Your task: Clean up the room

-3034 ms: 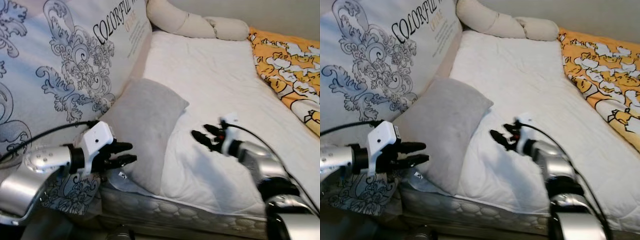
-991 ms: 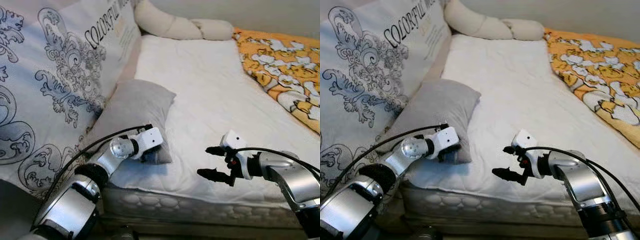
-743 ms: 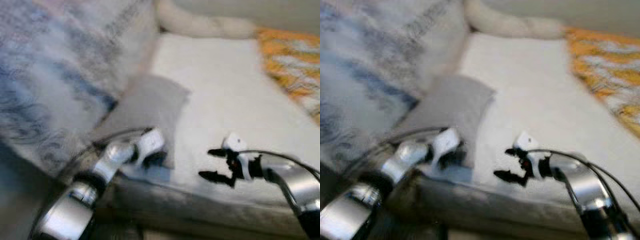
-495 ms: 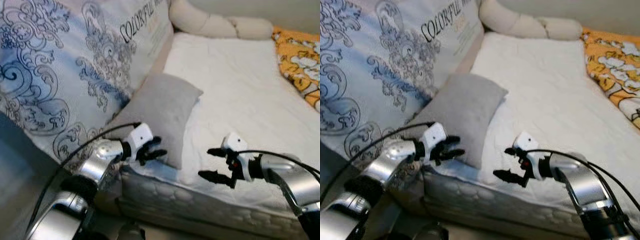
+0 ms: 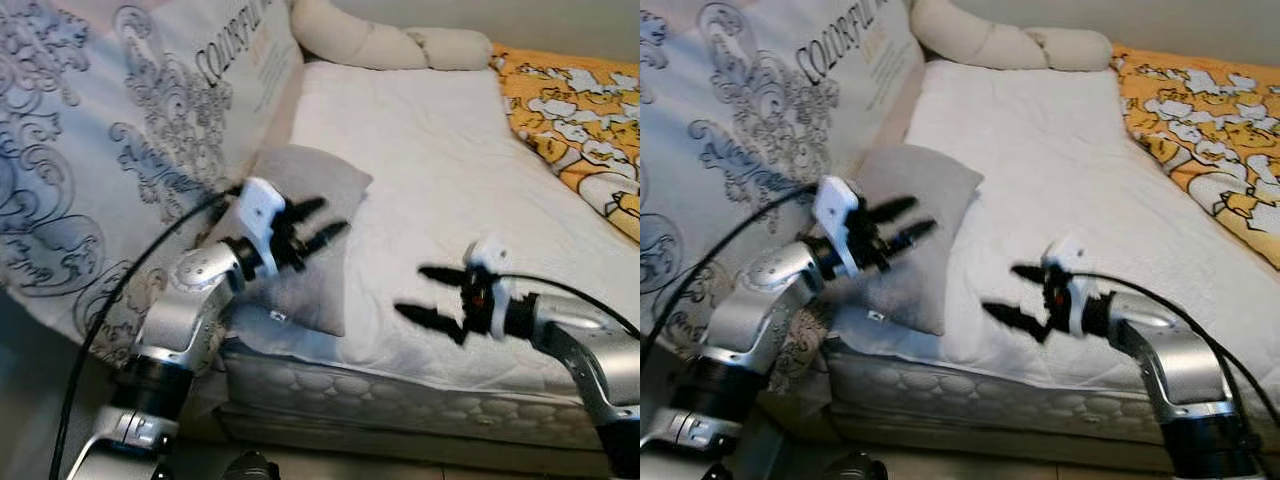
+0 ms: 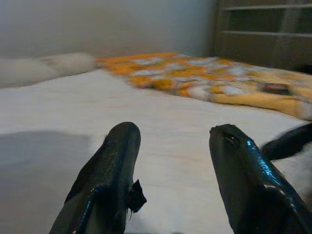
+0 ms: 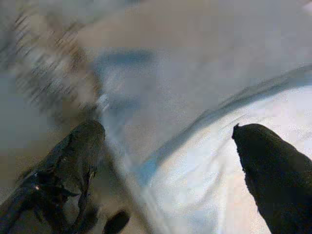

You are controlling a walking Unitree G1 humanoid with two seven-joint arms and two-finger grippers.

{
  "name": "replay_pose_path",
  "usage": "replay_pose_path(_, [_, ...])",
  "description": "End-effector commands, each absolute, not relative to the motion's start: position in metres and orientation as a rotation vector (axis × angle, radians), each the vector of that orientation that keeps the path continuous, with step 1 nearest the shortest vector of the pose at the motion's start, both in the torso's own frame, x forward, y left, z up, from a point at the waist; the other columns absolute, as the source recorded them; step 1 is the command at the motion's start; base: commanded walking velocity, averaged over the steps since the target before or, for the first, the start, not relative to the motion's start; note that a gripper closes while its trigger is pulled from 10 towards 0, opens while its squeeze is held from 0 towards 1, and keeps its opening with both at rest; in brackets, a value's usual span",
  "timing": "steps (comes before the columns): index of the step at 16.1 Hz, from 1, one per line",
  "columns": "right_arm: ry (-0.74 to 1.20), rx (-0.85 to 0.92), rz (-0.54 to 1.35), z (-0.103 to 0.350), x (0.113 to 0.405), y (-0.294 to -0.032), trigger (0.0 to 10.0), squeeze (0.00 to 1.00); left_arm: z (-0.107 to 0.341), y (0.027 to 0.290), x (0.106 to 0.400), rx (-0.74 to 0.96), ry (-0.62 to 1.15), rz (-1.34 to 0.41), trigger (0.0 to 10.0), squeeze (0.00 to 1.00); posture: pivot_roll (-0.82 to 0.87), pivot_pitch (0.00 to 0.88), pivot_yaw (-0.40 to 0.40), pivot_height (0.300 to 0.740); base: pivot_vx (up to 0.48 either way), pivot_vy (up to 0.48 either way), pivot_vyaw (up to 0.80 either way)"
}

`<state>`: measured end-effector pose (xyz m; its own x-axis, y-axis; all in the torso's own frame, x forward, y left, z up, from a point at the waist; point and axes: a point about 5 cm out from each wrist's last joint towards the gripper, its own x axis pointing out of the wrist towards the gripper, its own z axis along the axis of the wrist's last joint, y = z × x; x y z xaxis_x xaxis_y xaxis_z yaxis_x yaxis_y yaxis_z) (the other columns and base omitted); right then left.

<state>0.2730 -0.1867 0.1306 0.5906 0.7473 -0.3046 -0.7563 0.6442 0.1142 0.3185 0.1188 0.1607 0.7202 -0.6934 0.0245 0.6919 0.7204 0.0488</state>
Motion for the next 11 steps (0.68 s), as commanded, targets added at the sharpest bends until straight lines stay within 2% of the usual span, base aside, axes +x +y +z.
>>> replay_pose_path(1, [0.238, 0.001, 0.711, 0.140, 0.285, -0.187, 10.0, 0.00, 0.158, 0.137, 0.318, 0.102, -0.030, -0.569, 10.0, 0.00, 0.02, 0.000, -0.015, 0.740, 0.000, 0.000, 0.00])
replay_pose_path(2, [0.199, 0.017, 0.569, 0.137, 0.290, -0.185, 10.0, 0.00, 0.153, 0.146, 0.313, 0.087, 0.009, -0.459, 10.0, 0.00, 0.02, 0.000, -0.016, 0.740, 0.000, -0.266, 0.00])
replay_pose_path(5, [0.197, 0.051, 0.308, 0.123, 0.290, -0.179, 10.0, 0.00, 0.143, 0.153, 0.296, 0.053, 0.057, -0.300, 10.0, 0.00, 0.01, 0.000, -0.016, 0.740, 0.000, -0.480, 0.00])
replay_pose_path(8, [0.189, 0.074, 0.159, 0.114, 0.285, -0.176, 10.0, 0.00, 0.131, 0.157, 0.285, 0.053, 0.096, -0.171, 10.0, 0.03, 0.01, 0.000, -0.023, 0.740, 0.000, -0.480, 0.00])
replay_pose_path(10, [0.205, 0.101, 0.148, 0.107, 0.278, -0.166, 10.0, 0.00, 0.125, 0.158, 0.278, 0.072, 0.134, -0.157, 10.0, 0.55, 0.01, 0.000, -0.026, 0.740, 0.000, -0.480, 0.00])
replay_pose_path(11, [0.211, 0.106, 0.164, 0.105, 0.276, -0.162, 10.0, 0.36, 0.125, 0.162, 0.277, 0.070, 0.144, -0.131, 10.0, 0.79, 0.01, 0.000, -0.027, 0.740, 0.000, -0.480, 0.00])
